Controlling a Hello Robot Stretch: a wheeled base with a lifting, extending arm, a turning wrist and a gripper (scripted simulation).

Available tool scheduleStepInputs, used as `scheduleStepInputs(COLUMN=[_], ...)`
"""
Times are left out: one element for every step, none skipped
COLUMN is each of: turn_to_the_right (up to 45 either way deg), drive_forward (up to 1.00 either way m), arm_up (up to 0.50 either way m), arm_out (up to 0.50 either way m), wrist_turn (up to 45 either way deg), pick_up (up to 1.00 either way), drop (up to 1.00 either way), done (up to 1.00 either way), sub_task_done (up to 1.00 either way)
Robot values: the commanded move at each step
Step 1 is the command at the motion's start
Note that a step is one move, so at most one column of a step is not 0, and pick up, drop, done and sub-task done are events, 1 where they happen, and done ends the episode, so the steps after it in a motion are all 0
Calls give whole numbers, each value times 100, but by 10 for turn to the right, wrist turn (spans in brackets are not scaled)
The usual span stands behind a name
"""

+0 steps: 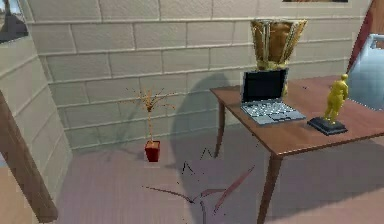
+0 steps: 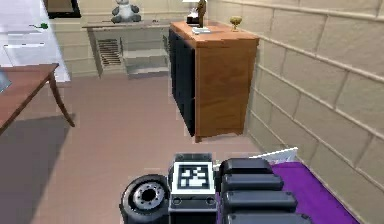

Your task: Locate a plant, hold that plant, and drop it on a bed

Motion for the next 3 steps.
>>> scheduleStepInputs(turn_to_the_right=[450, 330, 0], drive_forward=[0, 0, 40], arm_up=[0, 0, 0], arm_out=[0, 0, 0], wrist_turn=[0, 0, 0], pick_up=[0, 0, 0], drop=[0, 0, 0], done=[0, 0, 0], sub_task_done=[0, 0, 0])
